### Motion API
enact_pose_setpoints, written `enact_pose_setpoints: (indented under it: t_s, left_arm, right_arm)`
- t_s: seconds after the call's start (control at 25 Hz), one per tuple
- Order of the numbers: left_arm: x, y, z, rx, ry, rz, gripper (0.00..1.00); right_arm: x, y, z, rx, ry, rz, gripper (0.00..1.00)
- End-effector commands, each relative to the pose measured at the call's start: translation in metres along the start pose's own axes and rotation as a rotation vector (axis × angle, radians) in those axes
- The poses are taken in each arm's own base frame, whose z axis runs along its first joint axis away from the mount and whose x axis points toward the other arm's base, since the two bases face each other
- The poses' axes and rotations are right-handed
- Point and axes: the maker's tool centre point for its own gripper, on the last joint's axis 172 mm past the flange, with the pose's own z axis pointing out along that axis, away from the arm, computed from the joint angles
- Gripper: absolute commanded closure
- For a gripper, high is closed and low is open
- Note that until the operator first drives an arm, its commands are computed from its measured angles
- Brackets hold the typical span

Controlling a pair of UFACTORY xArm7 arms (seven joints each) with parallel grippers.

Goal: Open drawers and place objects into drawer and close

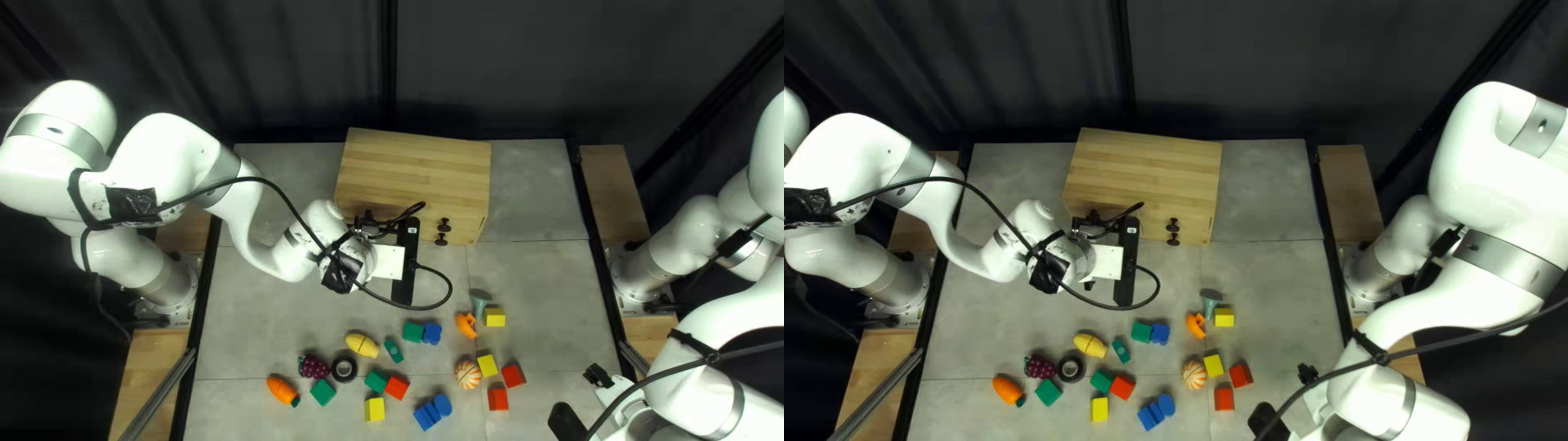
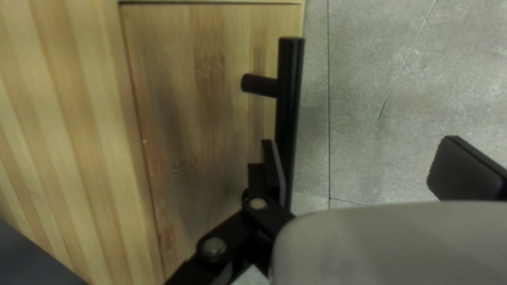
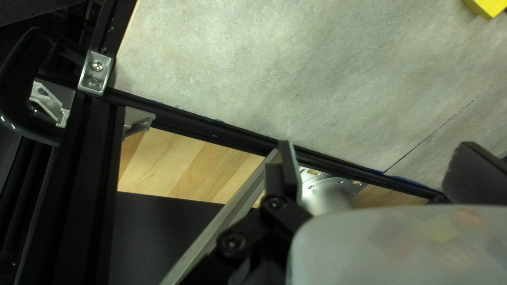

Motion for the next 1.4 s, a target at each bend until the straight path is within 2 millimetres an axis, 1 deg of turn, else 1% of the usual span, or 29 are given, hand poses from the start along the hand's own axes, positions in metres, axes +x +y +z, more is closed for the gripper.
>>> enact_pose_setpoints:
  t_s: [0.04, 0.52, 0.72, 1.4]
  left_arm:
    - [-0.002, 0.0, 0.002, 0.001, -0.001, -0.002, 0.0]
    - [-0.01, -0.002, 0.012, -0.003, -0.003, -0.018, 0.0]
    - [-0.01, -0.002, 0.015, -0.003, -0.003, -0.022, 0.0]
    - [-0.008, 0.002, 0.013, -0.047, -0.003, -0.032, 0.0]
  right_arm:
    - [0.0, 0.0, 0.0, 0.0, 0.0, 0.0, 0.0]
    - [0.0, 0.0, 0.0, 0.0, 0.0, 0.0, 0.0]
    - [0.0, 0.0, 0.0, 0.0, 0.0, 0.0, 0.0]
    - [0.0, 0.0, 0.0, 0.0, 0.0, 0.0, 0.0]
